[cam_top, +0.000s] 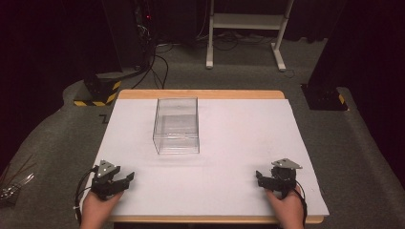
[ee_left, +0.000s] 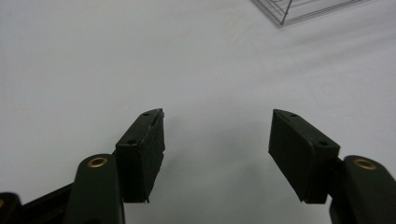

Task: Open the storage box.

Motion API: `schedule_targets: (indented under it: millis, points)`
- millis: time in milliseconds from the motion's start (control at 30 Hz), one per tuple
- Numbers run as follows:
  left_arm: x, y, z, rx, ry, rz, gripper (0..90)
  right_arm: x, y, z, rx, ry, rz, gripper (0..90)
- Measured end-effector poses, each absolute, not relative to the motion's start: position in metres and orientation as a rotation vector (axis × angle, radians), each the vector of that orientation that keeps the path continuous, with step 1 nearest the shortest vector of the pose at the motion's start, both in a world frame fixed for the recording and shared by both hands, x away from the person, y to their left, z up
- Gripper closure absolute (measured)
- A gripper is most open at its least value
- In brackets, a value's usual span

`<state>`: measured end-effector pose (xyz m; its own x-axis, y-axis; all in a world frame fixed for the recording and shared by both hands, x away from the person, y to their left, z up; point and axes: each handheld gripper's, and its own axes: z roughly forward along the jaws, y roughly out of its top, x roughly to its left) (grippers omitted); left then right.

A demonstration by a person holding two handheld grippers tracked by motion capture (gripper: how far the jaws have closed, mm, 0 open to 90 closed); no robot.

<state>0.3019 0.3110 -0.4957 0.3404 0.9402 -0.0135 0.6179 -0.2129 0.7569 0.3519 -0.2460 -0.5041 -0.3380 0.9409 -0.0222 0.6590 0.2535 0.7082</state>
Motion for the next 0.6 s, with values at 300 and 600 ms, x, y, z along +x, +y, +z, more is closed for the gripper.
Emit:
schedule_targets:
  millis: [300, 600]
  points:
    - [0.299, 0.299, -0.487, 1.923, 1.291, 0.605, 38.2, 0.352, -0.246, -0.504, 1.453, 2.086, 0.848, 12.2]
    - [0.298, 0.283, -0.484, 1.921, 1.230, 0.573, 40.5, 0.352, -0.246, -0.504, 1.453, 2.085, 0.848, 12.2]
